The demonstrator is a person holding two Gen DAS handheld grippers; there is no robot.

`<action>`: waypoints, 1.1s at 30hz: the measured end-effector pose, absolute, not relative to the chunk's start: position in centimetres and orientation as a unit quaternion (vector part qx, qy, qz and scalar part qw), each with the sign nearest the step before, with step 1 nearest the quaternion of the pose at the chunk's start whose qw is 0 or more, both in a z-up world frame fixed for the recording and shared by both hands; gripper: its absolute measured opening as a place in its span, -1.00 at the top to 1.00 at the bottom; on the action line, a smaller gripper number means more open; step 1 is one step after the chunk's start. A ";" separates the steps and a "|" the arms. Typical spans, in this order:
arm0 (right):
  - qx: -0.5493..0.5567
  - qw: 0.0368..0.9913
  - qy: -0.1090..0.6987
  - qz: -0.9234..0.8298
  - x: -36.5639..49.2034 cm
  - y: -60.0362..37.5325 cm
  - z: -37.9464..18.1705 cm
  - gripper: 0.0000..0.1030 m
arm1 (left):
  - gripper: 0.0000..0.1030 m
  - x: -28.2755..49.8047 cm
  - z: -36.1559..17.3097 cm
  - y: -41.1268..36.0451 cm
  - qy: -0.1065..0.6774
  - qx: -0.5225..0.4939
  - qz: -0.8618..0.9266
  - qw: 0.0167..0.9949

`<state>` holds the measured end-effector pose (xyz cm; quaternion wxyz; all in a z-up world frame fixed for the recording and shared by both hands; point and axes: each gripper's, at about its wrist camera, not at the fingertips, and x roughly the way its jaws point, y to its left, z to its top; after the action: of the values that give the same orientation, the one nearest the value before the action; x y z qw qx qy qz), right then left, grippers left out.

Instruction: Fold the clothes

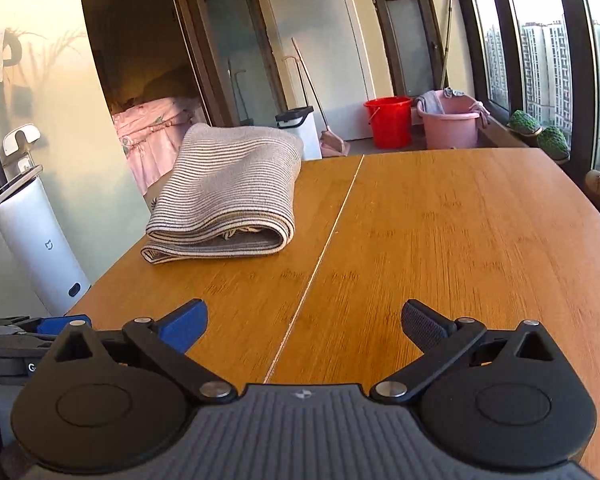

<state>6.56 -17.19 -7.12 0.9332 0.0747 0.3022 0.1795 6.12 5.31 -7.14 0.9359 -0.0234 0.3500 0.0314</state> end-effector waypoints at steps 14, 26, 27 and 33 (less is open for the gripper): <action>-0.013 0.930 0.346 0.122 6.5 -15.2 -7.6 -1.00 | -1.00 6.3 -7.3 5.1 0.353 -0.013 0.040 0.935; -0.038 0.929 0.351 0.116 6.7 -15.3 -7.8 -1.00 | -1.00 6.3 -7.2 5.2 0.353 -0.014 0.041 0.935; -0.038 0.929 0.350 0.116 6.7 -15.3 -7.8 -1.00 | -1.00 6.3 -7.2 5.1 0.353 -0.014 0.041 0.935; -0.038 0.929 0.350 0.117 6.7 -15.3 -7.8 -1.00 | -1.00 6.2 -7.2 5.1 0.353 -0.014 0.040 0.935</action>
<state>6.70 -15.34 -7.80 0.9286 -0.0379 0.3503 0.1165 6.24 5.08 -7.19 0.9345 -0.0137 0.3535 0.0399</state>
